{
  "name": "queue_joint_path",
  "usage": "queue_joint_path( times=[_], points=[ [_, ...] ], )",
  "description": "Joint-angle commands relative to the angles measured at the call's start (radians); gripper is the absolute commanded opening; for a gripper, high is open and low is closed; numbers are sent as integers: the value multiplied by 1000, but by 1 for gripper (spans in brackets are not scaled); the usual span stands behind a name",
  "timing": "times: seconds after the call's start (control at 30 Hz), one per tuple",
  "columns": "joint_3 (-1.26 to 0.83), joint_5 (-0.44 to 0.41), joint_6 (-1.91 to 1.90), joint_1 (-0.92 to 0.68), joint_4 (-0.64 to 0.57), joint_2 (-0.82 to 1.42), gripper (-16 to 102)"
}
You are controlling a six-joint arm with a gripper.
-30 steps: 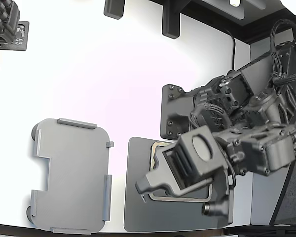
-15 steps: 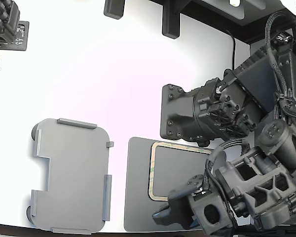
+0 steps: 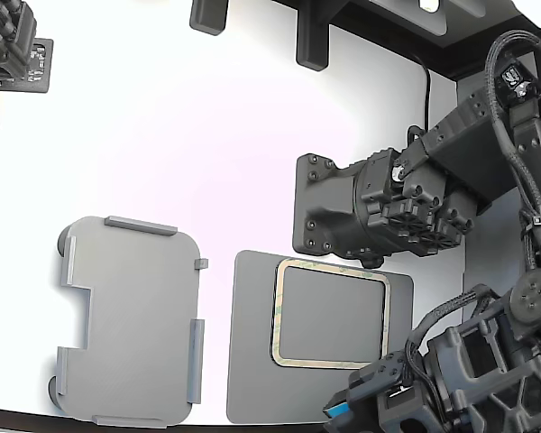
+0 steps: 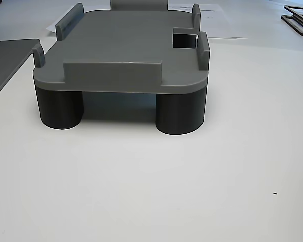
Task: Move top rectangular frame to the holder.
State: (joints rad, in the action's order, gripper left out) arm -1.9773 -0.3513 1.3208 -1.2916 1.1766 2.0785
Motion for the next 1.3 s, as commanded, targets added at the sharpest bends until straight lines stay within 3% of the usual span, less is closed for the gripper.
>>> queue_joint_path(
  times=[0.0,0.07,0.17,0.33,0.43,0.67,0.83,0.9,1.1,1.27],
  points=[
    [46,107,38,8,31,2,41],
    [41,132,20,-29,29,-5,35],
    [38,172,106,-72,44,-32,46],
    [54,210,273,-115,57,-87,46],
    [87,230,270,-166,95,-121,75],
    [77,295,233,-187,135,-149,96],
    [37,376,212,-179,143,-167,80],
    [11,393,202,-176,132,-175,79],
    [-26,399,172,-189,146,-193,79],
    [-54,403,144,-192,137,-210,64]
  ],
)
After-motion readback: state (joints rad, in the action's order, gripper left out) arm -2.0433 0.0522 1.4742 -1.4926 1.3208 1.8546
